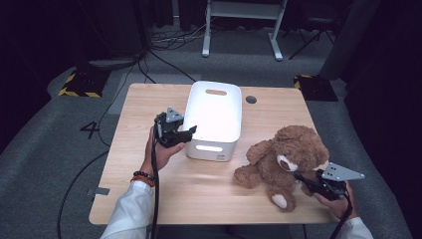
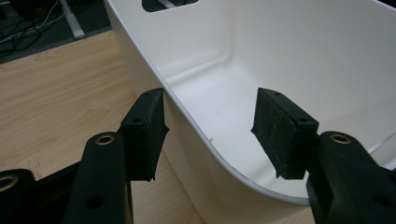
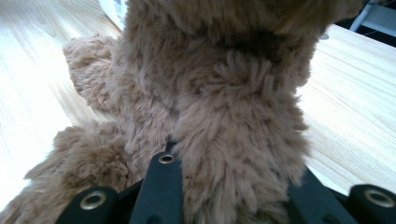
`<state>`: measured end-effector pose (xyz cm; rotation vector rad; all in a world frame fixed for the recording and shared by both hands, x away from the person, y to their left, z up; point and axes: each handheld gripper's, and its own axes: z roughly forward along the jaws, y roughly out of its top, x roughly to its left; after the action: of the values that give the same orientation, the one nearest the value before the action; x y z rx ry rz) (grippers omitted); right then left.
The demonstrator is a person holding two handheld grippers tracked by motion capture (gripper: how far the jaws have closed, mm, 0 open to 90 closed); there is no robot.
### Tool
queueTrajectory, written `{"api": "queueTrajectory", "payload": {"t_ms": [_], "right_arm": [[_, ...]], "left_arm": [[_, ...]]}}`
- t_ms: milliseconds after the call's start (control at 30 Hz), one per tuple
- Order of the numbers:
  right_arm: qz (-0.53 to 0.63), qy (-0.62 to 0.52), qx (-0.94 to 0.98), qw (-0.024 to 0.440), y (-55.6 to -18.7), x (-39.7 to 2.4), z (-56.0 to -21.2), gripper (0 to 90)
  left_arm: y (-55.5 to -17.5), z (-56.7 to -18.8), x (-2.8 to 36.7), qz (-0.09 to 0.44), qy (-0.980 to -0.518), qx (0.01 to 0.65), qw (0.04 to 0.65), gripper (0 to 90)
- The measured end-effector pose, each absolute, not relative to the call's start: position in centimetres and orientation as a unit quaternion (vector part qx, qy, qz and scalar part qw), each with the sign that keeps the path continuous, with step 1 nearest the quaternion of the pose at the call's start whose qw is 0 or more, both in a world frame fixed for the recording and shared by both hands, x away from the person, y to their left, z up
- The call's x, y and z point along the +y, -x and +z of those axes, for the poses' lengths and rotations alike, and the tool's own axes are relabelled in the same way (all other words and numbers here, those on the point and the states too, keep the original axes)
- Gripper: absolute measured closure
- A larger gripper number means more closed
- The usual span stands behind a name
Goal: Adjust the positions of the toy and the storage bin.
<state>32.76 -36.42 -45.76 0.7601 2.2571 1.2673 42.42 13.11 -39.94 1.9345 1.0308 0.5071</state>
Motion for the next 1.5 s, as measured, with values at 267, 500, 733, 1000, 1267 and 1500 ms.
{"api": "queueTrajectory", "payload": {"t_ms": [267,500,733,1000,1267,1500], "right_arm": [[0.45,-0.292,0.81,0.239,-33.0,-36.6,-45.7,76.0],[0.452,-0.294,0.807,0.24,-33.0,-36.8,-45.7,75.8],[0.459,-0.278,0.811,0.231,-33.0,-36.6,-45.6,72.5],[0.462,-0.252,0.826,0.202,-33.6,-35.9,-45.2,54.3],[0.453,-0.253,0.839,0.162,-35.4,-34.3,-44.2,15.2],[0.471,-0.275,0.815,0.196,-36.1,-33.0,-45.0,52.0]], "left_arm": [[-39.3,-40.0,11.6,0.204,-0.78,0.399,0.436,41.5],[-37.7,-40.2,10.7,0.2,-0.778,0.399,0.442,41.3],[-37.0,-40.2,10.4,0.202,-0.777,0.395,0.447,41.1],[-37.2,-40.4,10.5,0.199,-0.779,0.383,0.455,39.8],[-37.7,-40.4,10.1,0.21,-0.786,0.383,0.437,39.7],[-37.6,-40.6,10.0,0.21,-0.781,0.383,0.446,40.2]]}}
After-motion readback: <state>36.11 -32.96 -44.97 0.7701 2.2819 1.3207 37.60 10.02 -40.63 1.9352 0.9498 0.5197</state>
